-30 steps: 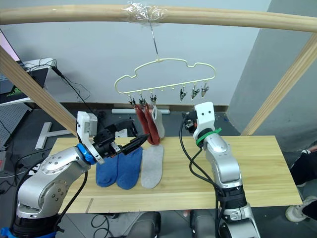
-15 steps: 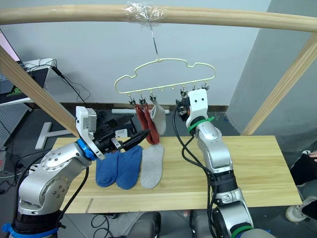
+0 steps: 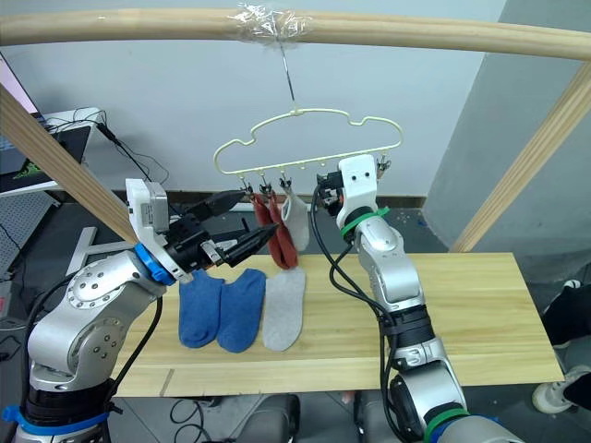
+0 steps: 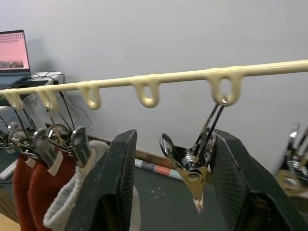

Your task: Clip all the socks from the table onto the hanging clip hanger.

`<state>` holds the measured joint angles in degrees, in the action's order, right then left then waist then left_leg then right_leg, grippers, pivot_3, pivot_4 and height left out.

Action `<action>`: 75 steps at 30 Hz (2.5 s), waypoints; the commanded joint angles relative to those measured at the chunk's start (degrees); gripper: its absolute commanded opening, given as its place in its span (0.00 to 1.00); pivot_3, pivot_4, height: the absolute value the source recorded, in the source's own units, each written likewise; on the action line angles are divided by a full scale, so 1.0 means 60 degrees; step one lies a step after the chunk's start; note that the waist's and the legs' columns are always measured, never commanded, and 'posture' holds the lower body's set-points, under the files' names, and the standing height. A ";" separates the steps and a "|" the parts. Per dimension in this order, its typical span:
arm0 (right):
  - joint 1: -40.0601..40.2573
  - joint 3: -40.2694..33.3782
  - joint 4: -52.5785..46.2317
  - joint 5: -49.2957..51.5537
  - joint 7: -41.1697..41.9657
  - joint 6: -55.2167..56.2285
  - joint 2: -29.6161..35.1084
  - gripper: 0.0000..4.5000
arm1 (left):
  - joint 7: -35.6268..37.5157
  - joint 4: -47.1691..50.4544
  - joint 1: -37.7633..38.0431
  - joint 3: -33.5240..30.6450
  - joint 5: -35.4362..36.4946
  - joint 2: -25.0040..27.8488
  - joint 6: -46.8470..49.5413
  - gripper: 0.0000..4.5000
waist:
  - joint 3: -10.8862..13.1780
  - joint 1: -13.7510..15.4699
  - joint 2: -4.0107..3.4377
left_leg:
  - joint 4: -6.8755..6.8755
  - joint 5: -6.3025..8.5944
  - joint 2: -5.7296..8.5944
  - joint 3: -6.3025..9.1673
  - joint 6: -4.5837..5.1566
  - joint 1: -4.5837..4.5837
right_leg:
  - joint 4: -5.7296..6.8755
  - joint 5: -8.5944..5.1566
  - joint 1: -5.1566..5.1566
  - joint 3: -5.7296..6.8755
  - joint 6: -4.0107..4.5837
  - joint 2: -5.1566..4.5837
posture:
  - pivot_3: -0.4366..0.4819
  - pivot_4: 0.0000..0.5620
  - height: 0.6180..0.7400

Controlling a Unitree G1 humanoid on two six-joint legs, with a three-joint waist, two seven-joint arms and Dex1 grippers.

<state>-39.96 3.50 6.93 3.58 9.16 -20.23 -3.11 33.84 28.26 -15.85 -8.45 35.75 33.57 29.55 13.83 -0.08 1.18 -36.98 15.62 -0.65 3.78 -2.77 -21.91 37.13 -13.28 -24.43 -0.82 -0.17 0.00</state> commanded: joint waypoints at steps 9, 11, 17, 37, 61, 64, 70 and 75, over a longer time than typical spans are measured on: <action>-0.0183 -0.0074 -0.0307 0.0228 0.0066 0.0238 -0.0094 0.50 | -0.0320 0.0524 -0.0487 -0.0116 0.0146 -0.0176 -0.0062 1.00 | -0.0001 0.0008 0.0001 | -0.0004 -0.0001 0.0000 0.0002 -0.0001 0.0002 | 0.0011 0.0001 0.0000 0.0003 0.0001 0.0000 | 0.58 0.37 1.00; -0.0197 -0.0087 -0.0285 0.0230 0.0048 0.0241 -0.0105 0.50 | -0.0318 0.0513 -0.0509 -0.0123 0.0146 -0.0180 -0.0063 1.00 | -0.0001 0.0007 0.0001 | -0.0004 -0.0001 0.0000 0.0001 -0.0001 0.0002 | 0.0011 0.0001 0.0000 0.0003 0.0001 0.0000 | 0.58 0.37 1.00; -0.0215 -0.0119 -0.0255 0.0230 -0.0004 0.0276 -0.0124 0.50 | -0.0353 0.0477 -0.0581 -0.0149 0.0137 -0.0211 -0.0096 1.00 | -0.0001 0.0007 0.0001 | -0.0005 -0.0001 0.0000 0.0002 -0.0001 0.0002 | 0.0012 0.0001 0.0000 0.0003 0.0002 0.0000 | 0.58 0.37 1.00; -0.0435 -0.0257 0.0036 0.0280 -0.0044 0.0387 -0.0155 0.50 | -0.0554 0.0511 -0.0713 -0.0123 0.0147 -0.0297 -0.0068 1.00 | -0.0001 0.0005 0.0001 | -0.0007 -0.0001 0.0000 0.0002 0.0000 0.0003 | 0.0017 0.0002 0.0000 0.0003 0.0003 0.0000 | 0.59 0.40 1.00; -0.0244 -0.0409 -0.0049 0.0729 0.0723 -0.0267 0.0708 0.00 | -0.1714 -0.3646 0.0832 0.2442 -0.3448 -0.1464 -0.1329 1.00 | -0.0002 -0.0002 -0.0005 | -0.0010 0.0000 0.0002 -0.0008 0.0008 0.0022 | 0.0032 0.0002 0.0004 0.0000 0.0003 0.0002 | 0.53 0.44 1.00; -0.0096 -0.0347 -0.0243 0.0743 0.0653 -0.0411 0.0685 0.00 | -0.1593 -0.4878 0.0587 0.2692 -0.3903 -0.2018 -0.2065 1.00 | -0.0002 0.0023 -0.0005 | -0.0015 -0.0002 0.0001 0.0000 0.0010 0.0017 | 0.0037 0.0002 0.0004 0.0007 0.0004 0.0001 | 0.53 0.44 1.00; 0.0069 -0.0253 -0.0548 0.0756 0.0577 -0.0685 0.0640 0.00 | -0.1637 -0.6433 0.0224 0.3030 -0.4805 -0.2507 -0.2489 1.00 | -0.0002 -0.0031 -0.0004 | -0.0014 -0.0002 0.0004 -0.0010 0.0011 0.0020 | 0.0042 0.0003 0.0004 -0.0002 0.0004 -0.0007 | 0.51 0.44 1.00; 0.0128 -0.0244 -0.0700 0.0752 0.0524 -0.0831 0.0688 0.00 | -0.1278 -0.7181 0.0237 0.3267 -0.5089 -0.2670 -0.2249 1.00 | -0.0002 -0.0067 -0.0004 | -0.0016 -0.0001 0.0007 -0.0007 0.0011 0.0023 | 0.0064 0.0002 0.0003 0.0000 0.0003 -0.0007 | 0.49 0.44 1.00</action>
<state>-39.51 2.17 4.55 7.88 12.50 -24.52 0.90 25.73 -14.62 -14.33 10.94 5.76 17.79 16.05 13.82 -0.48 1.16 -37.09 15.61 -0.61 3.74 -2.70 -21.76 37.54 -13.26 -24.41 -0.83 -0.15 -0.05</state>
